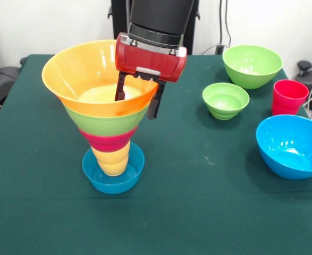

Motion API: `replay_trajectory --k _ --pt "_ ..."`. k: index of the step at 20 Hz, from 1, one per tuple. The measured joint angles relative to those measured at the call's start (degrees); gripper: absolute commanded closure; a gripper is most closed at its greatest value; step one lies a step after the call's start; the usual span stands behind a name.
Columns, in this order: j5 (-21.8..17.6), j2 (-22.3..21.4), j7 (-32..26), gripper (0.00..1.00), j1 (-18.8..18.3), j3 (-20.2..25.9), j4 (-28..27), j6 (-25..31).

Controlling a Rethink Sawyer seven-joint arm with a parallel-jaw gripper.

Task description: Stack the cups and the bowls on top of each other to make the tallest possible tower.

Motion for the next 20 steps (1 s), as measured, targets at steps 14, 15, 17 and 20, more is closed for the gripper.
replay_trajectory --k 14,15,17,20 --pt "0.00 0.01 0.00 0.00 -0.77 1.07 0.00 -0.02" --pt "0.00 0.01 0.00 0.00 -0.77 1.10 0.00 -0.02" --pt "0.00 0.01 0.00 0.00 -0.78 1.14 0.00 -0.02" --pt "-0.08 0.01 0.00 0.00 -0.80 1.20 -0.01 -0.02"
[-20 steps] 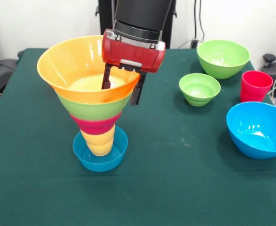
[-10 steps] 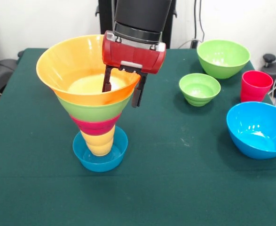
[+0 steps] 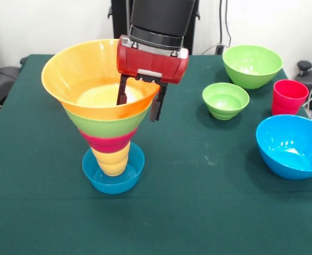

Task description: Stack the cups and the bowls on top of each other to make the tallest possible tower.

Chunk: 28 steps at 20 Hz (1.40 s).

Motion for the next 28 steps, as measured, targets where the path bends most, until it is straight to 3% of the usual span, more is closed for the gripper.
replay_trajectory --k 28 --pt "-1.19 0.01 0.00 0.00 -2.58 3.69 -0.12 -8.76"
